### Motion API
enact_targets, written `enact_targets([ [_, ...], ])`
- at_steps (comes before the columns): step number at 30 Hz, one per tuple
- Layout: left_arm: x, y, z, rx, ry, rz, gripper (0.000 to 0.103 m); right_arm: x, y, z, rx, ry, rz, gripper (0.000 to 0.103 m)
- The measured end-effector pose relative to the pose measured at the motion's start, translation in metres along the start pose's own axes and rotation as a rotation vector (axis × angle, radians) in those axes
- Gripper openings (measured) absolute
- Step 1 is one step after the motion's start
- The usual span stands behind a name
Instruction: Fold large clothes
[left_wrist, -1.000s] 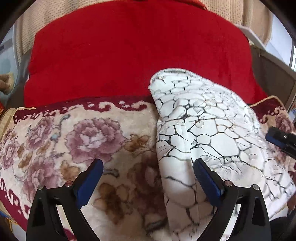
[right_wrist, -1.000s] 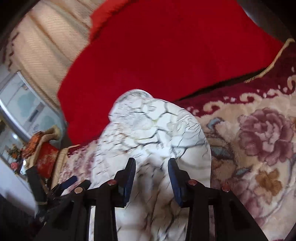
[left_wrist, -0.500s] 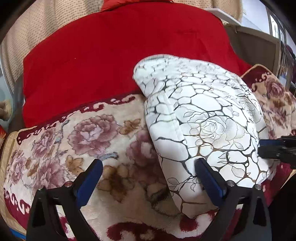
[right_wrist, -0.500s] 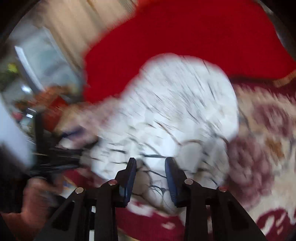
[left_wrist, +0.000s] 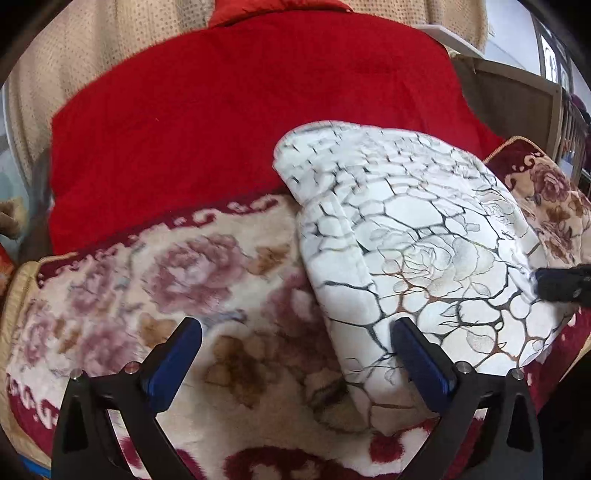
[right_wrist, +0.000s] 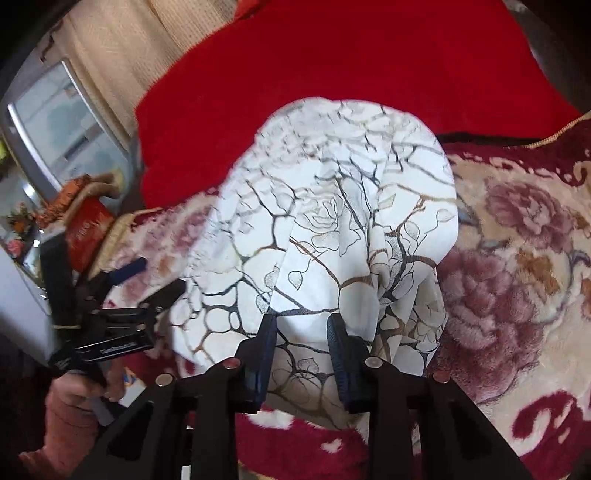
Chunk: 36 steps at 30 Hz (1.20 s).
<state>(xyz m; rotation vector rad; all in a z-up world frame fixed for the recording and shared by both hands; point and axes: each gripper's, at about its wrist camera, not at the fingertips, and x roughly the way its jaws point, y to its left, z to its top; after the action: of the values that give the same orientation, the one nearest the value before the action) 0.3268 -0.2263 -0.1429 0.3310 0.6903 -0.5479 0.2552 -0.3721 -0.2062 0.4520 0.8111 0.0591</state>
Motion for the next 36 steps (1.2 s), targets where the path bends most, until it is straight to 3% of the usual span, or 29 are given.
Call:
enact_targets([
  [3,-0.013,-0.004,0.004,0.049,-0.067,0.097,0.103,-0.020,0.001,0.008,-0.004,-0.048,0.025,0.034],
  [4,-0.016,-0.005,0.005,0.063,-0.082,0.112,0.103,-0.025,0.000,0.010,0.002,-0.065,0.034,0.040],
  [5,-0.019,-0.007,0.006,0.078,-0.097,0.127,0.103,-0.030,-0.002,0.014,0.014,-0.085,0.047,0.051],
  [6,-0.021,-0.007,0.007,0.087,-0.106,0.137,0.103,-0.035,-0.005,0.016,0.030,-0.104,0.052,0.081],
  [7,-0.022,-0.008,0.008,0.096,-0.111,0.144,0.103,-0.039,-0.008,0.020,0.037,-0.141,0.047,0.088],
  [10,-0.019,-0.010,0.010,0.110,-0.102,0.143,0.103,-0.048,-0.022,0.029,0.060,-0.211,0.017,0.088],
  [20,-0.010,-0.011,0.021,0.097,-0.092,0.125,0.103,-0.005,-0.080,0.039,0.263,-0.124,0.058,0.088],
  [26,-0.002,-0.010,0.025,0.081,-0.073,0.098,0.103,-0.002,-0.093,0.039,0.263,-0.125,0.066,0.088],
  [30,0.005,-0.005,0.028,0.030,-0.042,-0.009,0.103,-0.001,-0.094,0.042,0.252,-0.129,0.087,0.088],
  [36,0.024,0.017,0.033,-0.133,0.036,-0.294,0.103,0.005,-0.100,0.039,0.265,-0.123,0.128,0.088],
])
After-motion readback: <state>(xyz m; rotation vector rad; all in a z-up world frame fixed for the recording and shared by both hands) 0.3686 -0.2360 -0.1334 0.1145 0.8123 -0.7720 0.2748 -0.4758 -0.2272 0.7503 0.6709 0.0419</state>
